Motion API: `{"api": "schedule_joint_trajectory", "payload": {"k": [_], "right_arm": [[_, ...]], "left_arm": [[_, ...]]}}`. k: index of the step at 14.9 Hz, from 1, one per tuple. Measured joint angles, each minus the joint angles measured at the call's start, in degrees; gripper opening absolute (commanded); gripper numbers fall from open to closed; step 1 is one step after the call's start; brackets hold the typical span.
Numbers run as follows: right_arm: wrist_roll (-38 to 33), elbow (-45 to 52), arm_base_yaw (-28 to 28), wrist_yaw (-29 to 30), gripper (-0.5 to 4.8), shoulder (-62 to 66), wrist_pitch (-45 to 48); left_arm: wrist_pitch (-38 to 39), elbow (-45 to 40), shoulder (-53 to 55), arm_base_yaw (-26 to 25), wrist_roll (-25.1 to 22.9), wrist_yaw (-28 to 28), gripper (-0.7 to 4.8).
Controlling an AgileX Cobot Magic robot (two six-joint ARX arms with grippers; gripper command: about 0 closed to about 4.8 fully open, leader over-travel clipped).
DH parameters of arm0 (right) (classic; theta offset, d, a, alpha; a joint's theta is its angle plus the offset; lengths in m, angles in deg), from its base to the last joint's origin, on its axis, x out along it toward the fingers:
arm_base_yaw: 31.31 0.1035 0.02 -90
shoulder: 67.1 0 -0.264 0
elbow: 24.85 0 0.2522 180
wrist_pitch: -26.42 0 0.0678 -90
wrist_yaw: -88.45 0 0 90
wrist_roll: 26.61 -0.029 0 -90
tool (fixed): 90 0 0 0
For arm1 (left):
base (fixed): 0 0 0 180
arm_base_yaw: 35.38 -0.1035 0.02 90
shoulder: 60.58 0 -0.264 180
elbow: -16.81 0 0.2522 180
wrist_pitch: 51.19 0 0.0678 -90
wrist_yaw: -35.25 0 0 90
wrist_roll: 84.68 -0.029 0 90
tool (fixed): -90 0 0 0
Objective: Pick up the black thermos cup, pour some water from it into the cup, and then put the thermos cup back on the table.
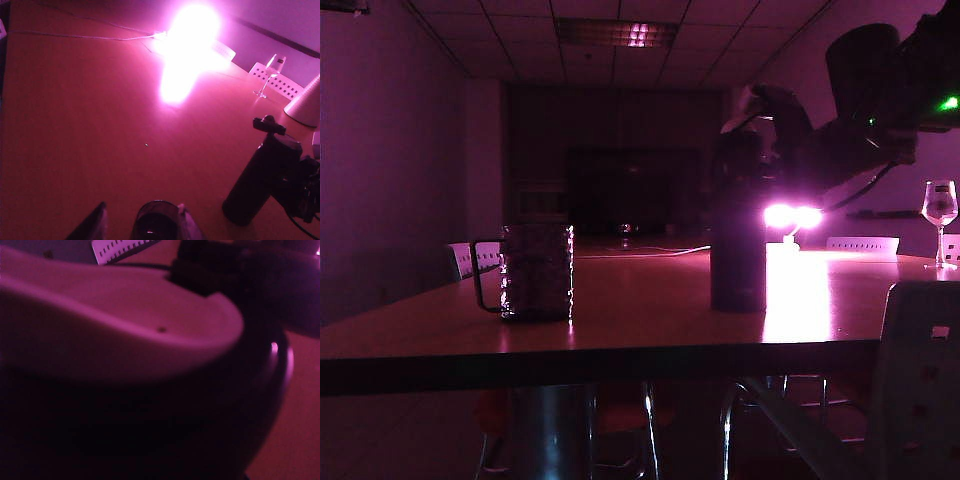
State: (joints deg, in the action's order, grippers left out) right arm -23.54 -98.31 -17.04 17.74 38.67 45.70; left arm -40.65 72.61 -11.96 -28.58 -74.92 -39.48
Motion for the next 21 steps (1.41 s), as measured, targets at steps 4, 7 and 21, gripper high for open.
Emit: {"api": "schedule_joint_trajectory", "payload": {"k": [4,7,21], "right_arm": [[-2.84,0.15,0.22,-2.14,2.69,0.02,1.38],[-5.75,0.13,3.30,-17.46,2.69,-1.29,2.47],[-12.39,-0.02,10.01,-37.27,2.69,2.34,6.01]], "left_arm": [[-0.02,0.00,0.00,0.00,0.00,0.00,1.82],[-0.02,0.00,0.00,-0.02,0.17,0.04,1.83],[0.00,0.02,-0.04,0.00,0.26,1.29,1.83]]}}
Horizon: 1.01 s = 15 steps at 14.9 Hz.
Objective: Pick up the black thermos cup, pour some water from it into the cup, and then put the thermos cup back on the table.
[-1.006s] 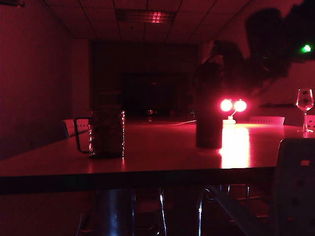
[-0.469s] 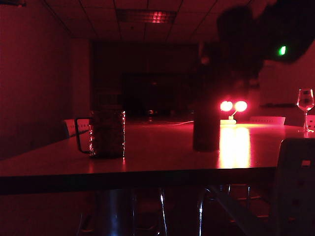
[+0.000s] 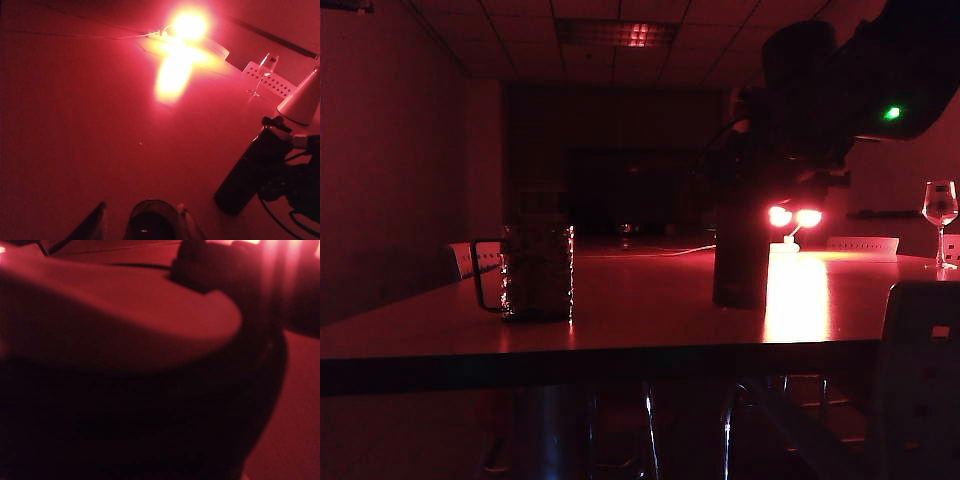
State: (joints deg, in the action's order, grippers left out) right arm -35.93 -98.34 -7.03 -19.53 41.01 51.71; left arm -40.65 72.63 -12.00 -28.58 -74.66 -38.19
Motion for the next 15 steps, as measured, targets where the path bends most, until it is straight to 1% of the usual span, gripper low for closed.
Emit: {"api": "schedule_joint_trajectory", "payload": {"k": [5,8,11,12,13,14,15], "right_arm": [[0.11,0.00,0.00,0.00,2.69,0.00,-0.04],[4.66,0.00,0.13,0.17,2.69,0.02,-0.24],[5.64,0.00,0.17,0.70,2.69,0.00,-0.24],[5.75,0.00,0.11,1.57,2.80,0.00,-0.22],[5.77,0.00,0.09,1.90,3.19,0.00,-0.22],[5.79,0.00,0.07,2.73,3.86,0.00,-0.24],[5.86,0.00,0.07,3.02,4.32,0.00,-0.26]], "left_arm": [[0.00,0.00,0.00,0.00,0.00,0.00,1.82],[0.00,0.00,0.02,0.00,0.00,0.00,1.83],[0.00,0.00,0.04,0.00,0.00,0.00,1.82],[0.00,0.00,0.04,0.00,0.00,0.00,1.83],[0.00,0.00,0.04,0.00,0.00,0.00,1.83],[0.00,0.00,0.04,0.00,0.00,0.00,1.82],[0.00,0.00,0.04,0.00,0.00,0.00,1.83]]}}
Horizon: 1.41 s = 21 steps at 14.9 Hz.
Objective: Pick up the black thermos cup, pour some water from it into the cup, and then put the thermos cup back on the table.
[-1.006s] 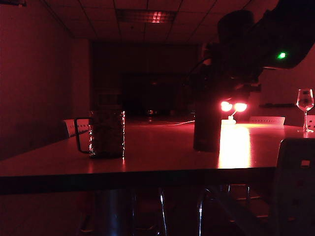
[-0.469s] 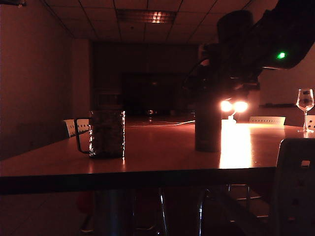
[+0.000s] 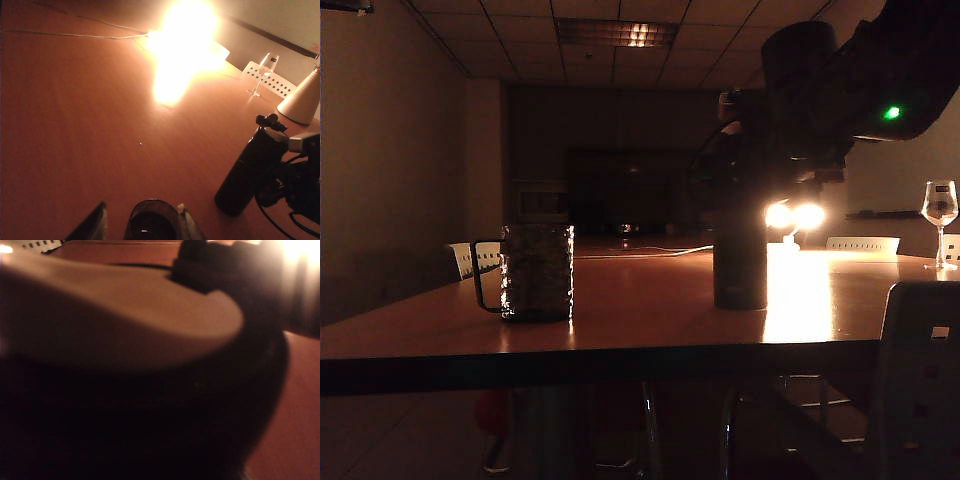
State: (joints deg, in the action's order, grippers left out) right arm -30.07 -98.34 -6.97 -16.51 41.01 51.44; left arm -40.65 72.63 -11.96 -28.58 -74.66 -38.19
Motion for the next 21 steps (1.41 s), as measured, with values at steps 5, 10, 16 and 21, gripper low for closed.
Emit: {"api": "schedule_joint_trajectory", "payload": {"k": [5,10,16,21], "right_arm": [[0.07,0.00,0.02,1.07,4.79,0.00,-0.55],[0.46,-0.02,0.02,3.23,4.79,-3.63,-5.05],[0.85,0.00,-2.95,15.26,4.79,-5.95,-11.58],[0.83,0.00,-9.16,28.09,4.79,-5.92,-11.39]], "left_arm": [[0.00,0.00,-0.02,0.00,0.00,0.00,1.82],[-0.02,0.00,-0.07,0.00,0.02,0.00,1.82],[0.00,0.00,-0.07,0.00,0.02,0.20,1.82],[0.00,0.00,-0.04,0.00,0.02,0.22,1.82]]}}
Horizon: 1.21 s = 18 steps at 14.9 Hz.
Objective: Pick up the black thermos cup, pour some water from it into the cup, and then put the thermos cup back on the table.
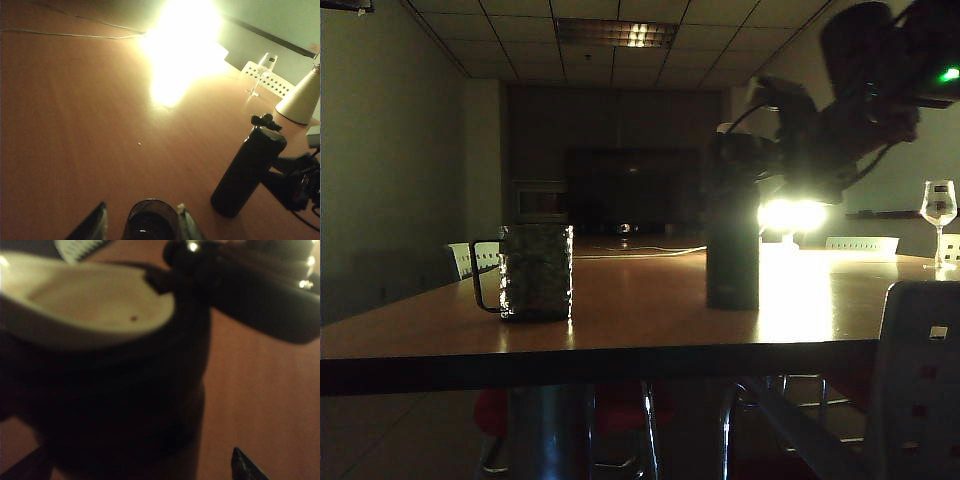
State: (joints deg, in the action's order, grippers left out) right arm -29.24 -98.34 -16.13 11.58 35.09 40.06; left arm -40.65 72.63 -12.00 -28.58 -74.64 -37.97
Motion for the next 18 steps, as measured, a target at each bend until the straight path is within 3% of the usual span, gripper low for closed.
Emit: {"api": "schedule_joint_trajectory", "payload": {"k": [8,14,15,16,18], "right_arm": [[1.53,0.00,-0.20,9.46,4.79,5.77,9.68],[1.53,-0.04,-0.13,10.08,4.79,7.91,11.28],[1.53,-0.07,-0.11,9.51,4.25,7.91,11.28],[1.55,-0.07,-0.04,8.79,3.25,7.91,11.28],[1.81,-0.09,-0.07,8.26,2.26,7.93,11.32]], "left_arm": [[0.00,0.00,0.02,0.00,0.02,0.20,1.82],[0.00,0.00,0.00,0.00,0.02,0.20,1.82],[0.00,0.00,0.00,0.00,0.02,0.20,1.82],[0.00,0.00,0.00,0.00,0.02,0.20,1.82],[0.00,0.00,0.00,0.00,0.02,0.20,1.82]]}}
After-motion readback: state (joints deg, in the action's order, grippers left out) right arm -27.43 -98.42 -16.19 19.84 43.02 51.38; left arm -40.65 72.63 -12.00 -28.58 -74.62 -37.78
